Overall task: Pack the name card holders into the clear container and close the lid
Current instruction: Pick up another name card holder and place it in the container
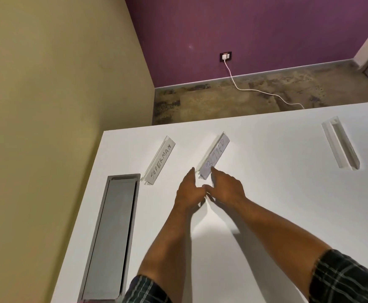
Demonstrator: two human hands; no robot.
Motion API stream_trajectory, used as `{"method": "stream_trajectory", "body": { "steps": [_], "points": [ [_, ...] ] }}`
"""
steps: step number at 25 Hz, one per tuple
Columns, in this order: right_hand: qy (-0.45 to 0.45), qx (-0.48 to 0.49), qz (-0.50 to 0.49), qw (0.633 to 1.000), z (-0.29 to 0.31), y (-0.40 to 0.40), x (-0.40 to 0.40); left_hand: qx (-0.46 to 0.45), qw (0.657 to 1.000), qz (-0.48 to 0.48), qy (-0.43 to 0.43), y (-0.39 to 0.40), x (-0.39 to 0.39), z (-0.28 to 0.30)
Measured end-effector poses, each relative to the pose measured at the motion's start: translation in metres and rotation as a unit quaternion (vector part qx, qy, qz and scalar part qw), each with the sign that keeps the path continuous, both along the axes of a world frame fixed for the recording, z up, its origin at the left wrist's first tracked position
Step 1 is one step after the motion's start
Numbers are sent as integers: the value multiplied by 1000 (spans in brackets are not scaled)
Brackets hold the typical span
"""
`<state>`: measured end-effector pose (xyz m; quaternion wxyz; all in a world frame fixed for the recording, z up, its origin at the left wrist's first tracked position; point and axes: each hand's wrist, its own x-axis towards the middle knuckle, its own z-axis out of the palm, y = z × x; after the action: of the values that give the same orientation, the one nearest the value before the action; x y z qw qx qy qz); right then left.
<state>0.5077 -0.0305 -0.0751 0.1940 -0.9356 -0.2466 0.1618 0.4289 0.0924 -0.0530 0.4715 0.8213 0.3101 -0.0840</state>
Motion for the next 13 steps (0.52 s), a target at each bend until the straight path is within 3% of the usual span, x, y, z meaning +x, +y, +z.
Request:
{"method": "stream_trajectory", "body": {
  "steps": [9,13],
  "points": [
    [-8,15,-82,996,-8,14,-2,-82,994,55,-38,-8,2,-3],
    [-30,11,-77,996,-10,0,1,-71,995,44,-49,-22,-4,-7]
  ]
}}
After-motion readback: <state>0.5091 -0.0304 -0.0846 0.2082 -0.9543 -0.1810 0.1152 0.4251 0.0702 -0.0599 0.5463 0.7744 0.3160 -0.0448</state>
